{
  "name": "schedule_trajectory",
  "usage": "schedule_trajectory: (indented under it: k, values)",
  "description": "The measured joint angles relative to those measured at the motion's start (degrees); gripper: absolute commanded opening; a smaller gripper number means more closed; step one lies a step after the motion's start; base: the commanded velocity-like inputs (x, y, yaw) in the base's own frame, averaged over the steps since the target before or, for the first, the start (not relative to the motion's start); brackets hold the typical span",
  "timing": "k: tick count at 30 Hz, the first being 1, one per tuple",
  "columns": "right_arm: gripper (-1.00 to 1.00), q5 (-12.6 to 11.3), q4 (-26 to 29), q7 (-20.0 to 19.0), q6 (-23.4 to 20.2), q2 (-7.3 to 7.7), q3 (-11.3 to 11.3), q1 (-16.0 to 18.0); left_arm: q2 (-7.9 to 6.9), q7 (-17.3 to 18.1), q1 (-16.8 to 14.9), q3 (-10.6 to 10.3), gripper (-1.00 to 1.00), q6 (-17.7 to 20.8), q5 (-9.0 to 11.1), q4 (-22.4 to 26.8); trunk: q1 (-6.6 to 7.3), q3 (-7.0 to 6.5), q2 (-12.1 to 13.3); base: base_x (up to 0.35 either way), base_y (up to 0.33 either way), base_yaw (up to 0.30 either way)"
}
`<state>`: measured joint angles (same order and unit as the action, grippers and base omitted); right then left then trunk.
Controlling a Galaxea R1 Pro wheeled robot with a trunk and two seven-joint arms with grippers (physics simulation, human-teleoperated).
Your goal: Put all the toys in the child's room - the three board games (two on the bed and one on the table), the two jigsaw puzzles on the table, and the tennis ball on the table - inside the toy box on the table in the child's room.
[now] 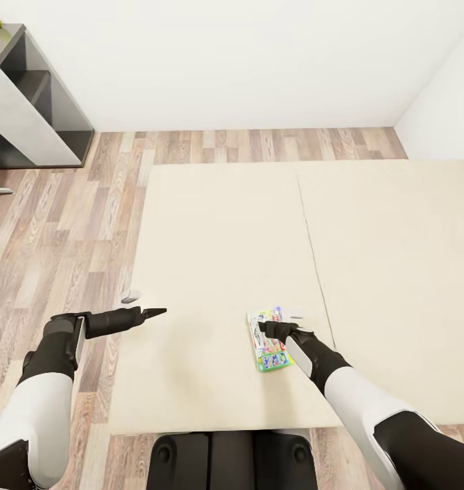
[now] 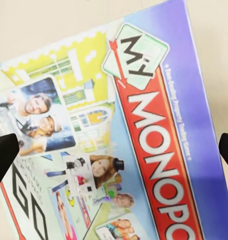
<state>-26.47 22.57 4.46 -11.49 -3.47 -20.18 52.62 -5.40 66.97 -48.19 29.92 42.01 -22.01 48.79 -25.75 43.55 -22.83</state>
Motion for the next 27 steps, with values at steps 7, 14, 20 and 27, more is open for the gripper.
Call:
schedule_trajectory:
  k: [7,14,20,27]
  values:
    - [1.00,0.07,0.07,0.00,0.30,0.06,-0.06,0.00,0.00,-0.01,0.00,-0.02,1.00,0.00,0.00,0.00,0.00,0.00,0.00,0.000,0.000,0.000]
    - [1.00,0.08,0.14,0.00,0.32,0.03,-0.08,-0.01,0.01,-0.03,0.00,-0.06,1.00,0.00,0.00,0.00,0.00,0.00,0.00,0.000,0.000,0.000]
    - [1.00,0.08,0.17,0.00,0.32,0.04,-0.08,-0.06,0.01,-0.03,0.00,-0.03,1.00,0.00,0.00,0.01,0.00,0.00,0.00,0.000,0.000,0.000]
    - [1.00,0.08,0.18,0.00,0.30,0.05,-0.09,-0.06,0.00,-0.06,0.00,0.00,1.00,0.01,0.00,0.01,0.00,0.00,0.00,0.000,0.000,0.000]
